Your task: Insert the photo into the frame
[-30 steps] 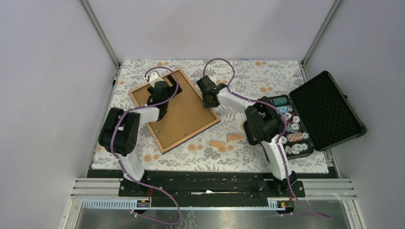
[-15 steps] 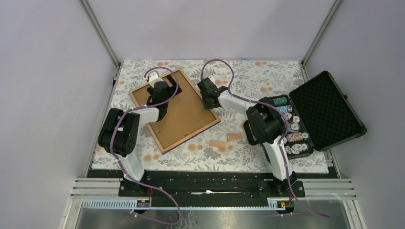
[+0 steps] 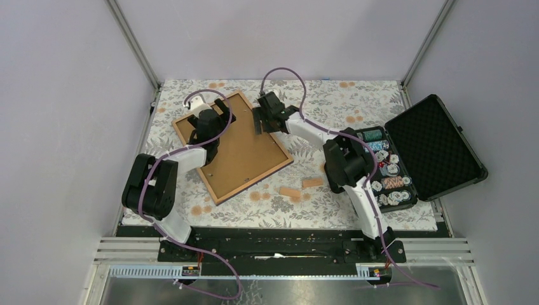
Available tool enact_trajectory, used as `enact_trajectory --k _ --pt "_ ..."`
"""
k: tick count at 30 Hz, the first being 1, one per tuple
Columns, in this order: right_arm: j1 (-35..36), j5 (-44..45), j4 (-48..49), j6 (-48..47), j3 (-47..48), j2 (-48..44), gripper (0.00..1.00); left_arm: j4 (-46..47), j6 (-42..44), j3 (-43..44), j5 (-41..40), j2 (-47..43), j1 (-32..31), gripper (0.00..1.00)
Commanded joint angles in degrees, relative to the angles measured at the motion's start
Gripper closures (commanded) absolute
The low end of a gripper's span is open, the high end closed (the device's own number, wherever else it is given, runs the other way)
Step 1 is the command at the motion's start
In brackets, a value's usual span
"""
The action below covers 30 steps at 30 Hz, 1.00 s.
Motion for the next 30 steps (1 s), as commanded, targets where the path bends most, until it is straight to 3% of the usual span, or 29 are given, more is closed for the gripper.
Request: enact_trajectory --k 1,5,11,13,17,19,23,30 --pt "0.1 1.8 -1.0 3.6 12.4 7.6 0.20 2.8 0.0 -1.1 -1.7 -2.1 0.7 0.01" --pt "0.1 6.6 -1.0 5.8 17.8 10.7 0.27 2.8 -0.3 -1.1 -1.3 -1.9 0.8 0.01" --pt "0.2 3.0 -3.1 2.4 26.9 17.0 0.31 3.0 -0.5 -1.1 -1.5 -2.0 0.9 0.01" --pt "0.2 2.8 -4.7 2.3 29.1 18.7 0.40 3.1 -0.5 -1.2 -1.5 -1.9 0.9 0.01" --pt "0.2 5.1 -6.0 3.4 29.8 19.8 0.71 3.1 -0.5 -1.1 -1.4 -1.8 1.0 0.01" --pt "0.2 6.6 -6.8 4.5 29.6 19.6 0.81 3.0 -0.6 -0.9 -1.1 -1.6 1.1 0.01" --pt "0.2 8.9 -6.8 8.6 26.4 17.6 1.00 3.1 -1.4 -1.1 -0.6 -1.4 1.1 0.01" --pt "0.5 8.8 -3.2 23.6 8.5 7.6 1.00 3.0 -1.8 -1.0 -0.2 -0.9 1.2 0.01"
